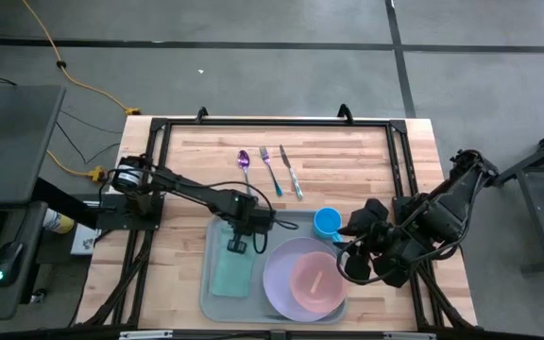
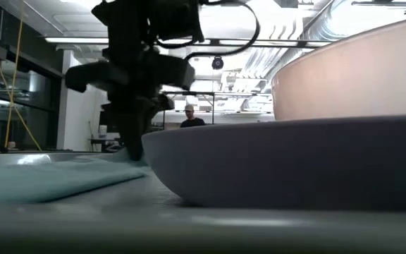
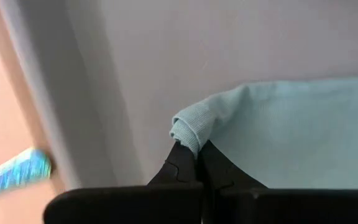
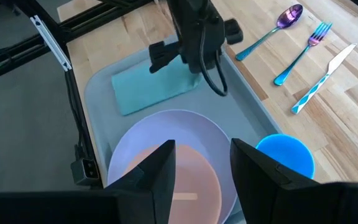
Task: Set up tray
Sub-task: Put the light green table napkin on the gray tray to the left of the violet plate
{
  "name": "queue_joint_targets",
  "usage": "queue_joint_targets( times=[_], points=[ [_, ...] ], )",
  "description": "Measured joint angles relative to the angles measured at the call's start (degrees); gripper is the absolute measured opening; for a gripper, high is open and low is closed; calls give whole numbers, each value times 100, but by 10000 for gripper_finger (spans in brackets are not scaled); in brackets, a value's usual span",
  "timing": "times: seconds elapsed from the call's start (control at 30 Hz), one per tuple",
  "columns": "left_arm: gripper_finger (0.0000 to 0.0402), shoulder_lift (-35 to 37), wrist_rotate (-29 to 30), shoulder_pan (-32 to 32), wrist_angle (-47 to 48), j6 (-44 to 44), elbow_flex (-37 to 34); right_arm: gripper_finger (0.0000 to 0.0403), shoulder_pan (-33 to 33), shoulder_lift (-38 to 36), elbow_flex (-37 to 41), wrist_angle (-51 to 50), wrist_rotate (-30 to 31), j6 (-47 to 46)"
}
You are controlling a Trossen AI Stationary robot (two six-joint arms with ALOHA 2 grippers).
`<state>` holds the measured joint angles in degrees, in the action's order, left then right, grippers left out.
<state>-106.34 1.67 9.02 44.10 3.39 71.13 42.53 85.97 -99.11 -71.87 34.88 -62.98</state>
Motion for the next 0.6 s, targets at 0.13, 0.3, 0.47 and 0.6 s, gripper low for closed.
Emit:
queue_joint_targets(
  times=[0.13,0.3,0.47,0.6],
  points=[
    [20,22,368,0,93,-352,14,131,35,0,0,-3,-45,0],
    [26,22,278,-1,111,-407,7,131,65,0,0,-14,-36,0],
    [68,23,166,2,89,-378,7,131,65,0,0,-24,-53,1],
    [109,70,169,1,115,-341,7,131,65,0,0,-27,-68,6]
  ],
)
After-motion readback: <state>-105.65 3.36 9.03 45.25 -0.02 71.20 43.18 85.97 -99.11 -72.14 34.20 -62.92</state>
